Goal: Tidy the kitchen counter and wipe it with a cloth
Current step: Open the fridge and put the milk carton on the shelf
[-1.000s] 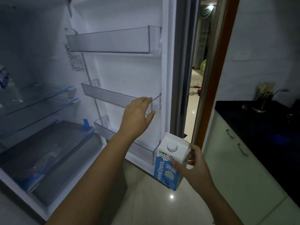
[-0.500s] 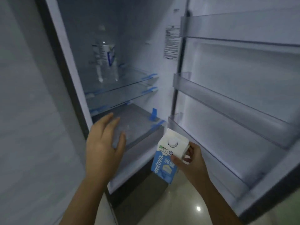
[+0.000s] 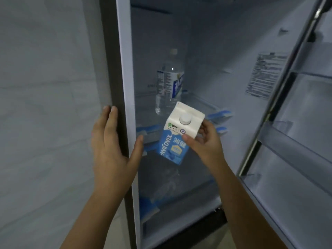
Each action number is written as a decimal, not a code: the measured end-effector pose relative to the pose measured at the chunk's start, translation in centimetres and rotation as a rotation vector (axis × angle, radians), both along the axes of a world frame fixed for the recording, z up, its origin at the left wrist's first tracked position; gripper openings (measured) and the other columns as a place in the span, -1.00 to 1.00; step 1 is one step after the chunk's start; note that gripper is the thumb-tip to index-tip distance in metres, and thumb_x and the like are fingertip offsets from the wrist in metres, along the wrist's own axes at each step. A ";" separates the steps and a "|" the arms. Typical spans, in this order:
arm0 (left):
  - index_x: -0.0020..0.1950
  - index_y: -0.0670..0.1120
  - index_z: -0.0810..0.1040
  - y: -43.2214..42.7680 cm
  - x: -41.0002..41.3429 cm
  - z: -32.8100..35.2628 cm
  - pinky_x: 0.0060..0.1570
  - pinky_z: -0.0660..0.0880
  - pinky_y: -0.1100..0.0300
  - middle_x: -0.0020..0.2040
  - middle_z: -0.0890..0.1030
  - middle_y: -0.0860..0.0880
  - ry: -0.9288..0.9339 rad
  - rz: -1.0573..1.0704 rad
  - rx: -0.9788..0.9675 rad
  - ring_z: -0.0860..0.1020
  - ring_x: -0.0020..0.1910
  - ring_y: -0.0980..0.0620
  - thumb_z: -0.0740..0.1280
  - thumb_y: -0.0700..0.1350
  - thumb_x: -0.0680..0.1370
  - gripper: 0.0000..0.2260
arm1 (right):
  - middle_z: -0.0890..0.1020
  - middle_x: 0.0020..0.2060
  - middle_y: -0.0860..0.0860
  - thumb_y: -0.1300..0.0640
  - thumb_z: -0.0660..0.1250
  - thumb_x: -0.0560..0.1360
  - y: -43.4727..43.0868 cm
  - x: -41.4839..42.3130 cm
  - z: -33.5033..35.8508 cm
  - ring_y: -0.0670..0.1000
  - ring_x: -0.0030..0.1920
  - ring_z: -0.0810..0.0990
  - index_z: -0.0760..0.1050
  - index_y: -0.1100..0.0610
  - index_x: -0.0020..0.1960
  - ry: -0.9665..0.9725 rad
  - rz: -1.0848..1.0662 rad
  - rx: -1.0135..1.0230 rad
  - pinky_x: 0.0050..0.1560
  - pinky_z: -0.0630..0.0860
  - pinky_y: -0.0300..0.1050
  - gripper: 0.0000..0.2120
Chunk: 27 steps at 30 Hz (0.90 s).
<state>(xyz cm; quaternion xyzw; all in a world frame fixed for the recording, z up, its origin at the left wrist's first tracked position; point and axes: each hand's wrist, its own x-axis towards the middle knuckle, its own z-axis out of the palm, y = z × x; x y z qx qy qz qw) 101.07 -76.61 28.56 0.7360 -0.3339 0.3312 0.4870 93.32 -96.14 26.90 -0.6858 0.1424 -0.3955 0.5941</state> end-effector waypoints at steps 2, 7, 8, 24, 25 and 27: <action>0.42 -0.11 0.13 -0.6 0.5 0.5 0.36 0.27 0.05 0.38 0.31 -0.23 -0.015 0.013 -0.055 0.26 0.35 -0.05 0.22 0.04 0.45 -0.40 | 0.52 0.12 -0.01 0.36 0.44 0.33 -1.0 2.5 1.7 -0.11 0.06 0.56 0.31 0.09 0.23 -0.053 0.093 -0.018 -0.09 0.57 -0.31 -0.44; 0.40 -0.01 0.13 -1.4 1.4 0.7 0.16 0.47 -0.08 0.29 0.29 -0.03 -0.045 0.046 -0.156 0.35 0.28 -0.05 0.25 0.02 0.43 -0.42 | 0.50 0.20 0.03 0.30 0.48 0.30 -3.4 7.1 3.8 -0.02 0.19 0.51 0.31 0.05 0.24 -0.087 0.253 -0.085 0.13 0.52 -0.19 -0.41; 0.39 0.01 0.13 -1.5 1.5 0.7 0.15 0.47 0.01 0.29 0.28 0.00 -0.046 0.054 -0.164 0.35 0.28 0.01 0.25 0.03 0.42 -0.42 | 0.51 0.17 0.00 0.31 0.48 0.30 -3.6 7.9 4.1 -0.05 0.17 0.52 0.31 0.06 0.24 -0.086 0.283 -0.090 0.12 0.52 -0.22 -0.41; 0.37 0.20 0.09 -1.6 1.5 0.2 0.19 0.37 0.39 0.27 0.25 0.24 -0.036 0.092 -0.161 0.32 0.31 0.14 0.24 0.06 0.43 -0.45 | 0.56 -0.01 -0.11 0.38 0.35 0.41 -5.6 14.4 2.1 -0.30 -0.06 0.59 0.37 0.10 0.17 0.130 0.501 -0.223 0.05 0.54 -0.30 -0.60; 0.37 0.20 0.09 -1.6 1.5 0.2 0.18 0.37 0.40 0.27 0.24 0.25 -0.042 0.091 -0.161 0.32 0.31 0.13 0.24 0.06 0.43 -0.45 | 0.56 0.00 -0.10 0.35 0.36 0.41 -5.4 14.5 1.9 -0.24 -0.02 0.58 0.37 0.07 0.17 0.143 0.491 -0.238 0.12 0.53 -0.21 -0.60; 0.36 0.20 0.09 -1.6 1.5 0.2 0.17 0.41 0.38 0.28 0.27 0.21 -0.051 0.090 -0.160 0.33 0.31 0.12 0.24 0.06 0.43 -0.45 | 0.56 0.05 -0.04 0.29 0.37 0.42 -5.1 14.8 1.7 -0.05 0.10 0.55 0.36 0.05 0.19 0.157 0.458 -0.274 0.20 0.49 -0.04 -0.60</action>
